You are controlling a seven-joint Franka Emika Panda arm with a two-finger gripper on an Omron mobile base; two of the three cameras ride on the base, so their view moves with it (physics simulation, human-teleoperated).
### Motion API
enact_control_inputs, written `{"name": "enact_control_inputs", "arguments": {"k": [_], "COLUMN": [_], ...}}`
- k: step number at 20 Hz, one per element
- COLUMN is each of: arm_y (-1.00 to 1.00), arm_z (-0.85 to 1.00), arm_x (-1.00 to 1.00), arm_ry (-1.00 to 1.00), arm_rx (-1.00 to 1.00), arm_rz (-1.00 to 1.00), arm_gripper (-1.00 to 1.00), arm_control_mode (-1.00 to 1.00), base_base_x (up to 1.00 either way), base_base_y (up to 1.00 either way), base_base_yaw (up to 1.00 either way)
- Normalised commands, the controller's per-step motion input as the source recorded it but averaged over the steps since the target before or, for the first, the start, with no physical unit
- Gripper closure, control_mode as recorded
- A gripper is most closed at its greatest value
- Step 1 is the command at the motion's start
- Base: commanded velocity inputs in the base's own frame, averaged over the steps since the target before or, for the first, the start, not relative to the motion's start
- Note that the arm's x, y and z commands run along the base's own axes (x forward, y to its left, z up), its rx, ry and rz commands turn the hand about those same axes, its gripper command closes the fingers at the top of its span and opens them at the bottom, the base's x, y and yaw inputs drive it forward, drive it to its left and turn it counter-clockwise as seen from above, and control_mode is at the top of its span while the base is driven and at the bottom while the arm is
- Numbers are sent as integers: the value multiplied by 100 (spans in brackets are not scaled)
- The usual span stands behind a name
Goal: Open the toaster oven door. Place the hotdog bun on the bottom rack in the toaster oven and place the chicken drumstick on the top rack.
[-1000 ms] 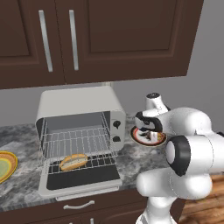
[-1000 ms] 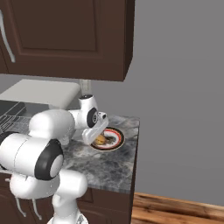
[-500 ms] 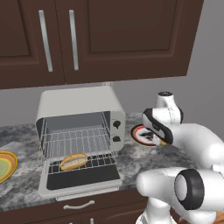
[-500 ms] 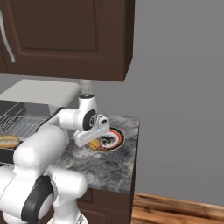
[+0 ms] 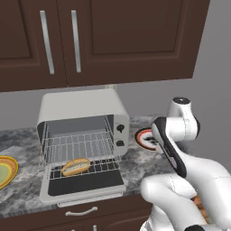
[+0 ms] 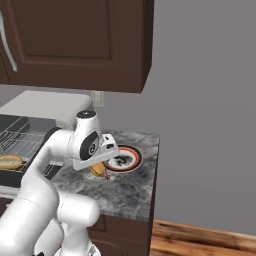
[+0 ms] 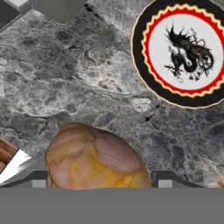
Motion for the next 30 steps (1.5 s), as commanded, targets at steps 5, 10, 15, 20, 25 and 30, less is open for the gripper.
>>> {"name": "enact_control_inputs", "arguments": {"k": [5,10,15,20,25,30], "arm_y": [44,57,57,62,76,74], "arm_z": [35,39,49,35,3,9], "arm_x": [-45,-18,-9,0,0,5], "arm_ry": [-18,-6,0,-2,-17,-13], "arm_rx": [6,4,0,1,0,0], "arm_rz": [-12,5,10,7,6,7], "arm_gripper": [100,100,100,100,100,100], "arm_control_mode": [-100,-100,-100,-100,-100,-100], "base_base_x": [0,0,0,0,0,0], "base_base_y": [0,0,0,0,0,0], "base_base_yaw": [0,0,0,0,0,0]}}
